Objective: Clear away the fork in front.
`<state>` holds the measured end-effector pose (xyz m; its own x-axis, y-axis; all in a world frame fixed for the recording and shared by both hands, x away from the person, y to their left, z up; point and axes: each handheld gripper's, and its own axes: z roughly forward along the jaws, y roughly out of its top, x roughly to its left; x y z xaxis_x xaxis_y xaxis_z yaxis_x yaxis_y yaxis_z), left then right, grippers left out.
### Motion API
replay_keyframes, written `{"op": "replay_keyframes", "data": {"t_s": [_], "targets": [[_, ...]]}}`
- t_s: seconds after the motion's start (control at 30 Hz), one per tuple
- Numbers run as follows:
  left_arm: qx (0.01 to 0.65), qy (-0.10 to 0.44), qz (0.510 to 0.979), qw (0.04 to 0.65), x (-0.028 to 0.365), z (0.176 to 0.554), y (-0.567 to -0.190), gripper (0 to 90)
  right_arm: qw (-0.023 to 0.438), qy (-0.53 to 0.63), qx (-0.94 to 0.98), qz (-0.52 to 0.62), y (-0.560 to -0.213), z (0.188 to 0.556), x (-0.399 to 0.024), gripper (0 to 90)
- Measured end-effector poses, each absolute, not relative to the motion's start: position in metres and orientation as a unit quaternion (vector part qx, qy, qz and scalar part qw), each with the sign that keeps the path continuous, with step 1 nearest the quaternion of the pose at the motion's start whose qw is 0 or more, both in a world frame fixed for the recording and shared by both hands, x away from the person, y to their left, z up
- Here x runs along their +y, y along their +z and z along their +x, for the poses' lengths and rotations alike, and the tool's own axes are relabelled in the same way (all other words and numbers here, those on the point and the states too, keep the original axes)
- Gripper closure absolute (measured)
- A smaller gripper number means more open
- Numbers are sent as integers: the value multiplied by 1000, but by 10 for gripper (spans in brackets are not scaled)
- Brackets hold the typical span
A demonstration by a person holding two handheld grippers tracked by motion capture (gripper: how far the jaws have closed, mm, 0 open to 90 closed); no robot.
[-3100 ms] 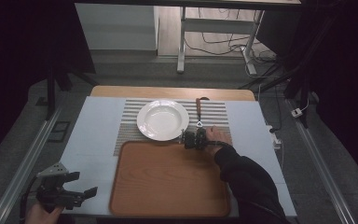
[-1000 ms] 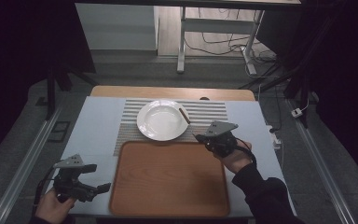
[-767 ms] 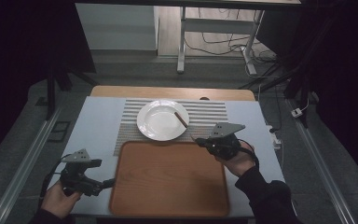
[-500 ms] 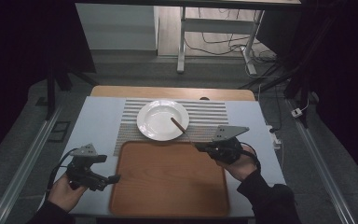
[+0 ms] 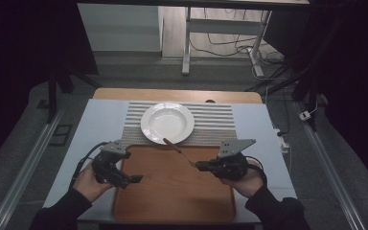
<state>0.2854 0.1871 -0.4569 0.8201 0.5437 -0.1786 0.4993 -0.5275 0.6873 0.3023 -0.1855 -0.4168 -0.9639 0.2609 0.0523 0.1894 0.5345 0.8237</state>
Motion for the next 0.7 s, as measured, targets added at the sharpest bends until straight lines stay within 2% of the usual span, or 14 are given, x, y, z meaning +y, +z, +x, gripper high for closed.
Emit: {"op": "replay_keyframes", "data": {"t_s": [0.5,0.6,0.7], "targets": [[186,27,914,359,140,309,-460,0,-46,475,876,71,-424,282,-177,900],[164,32,922,350,133,310,-460,21,-57,474,877,59,-424,279,-175,900],[139,41,930,338,127,309,-461,136,-69,469,879,47,-424,276,-174,900]]}}
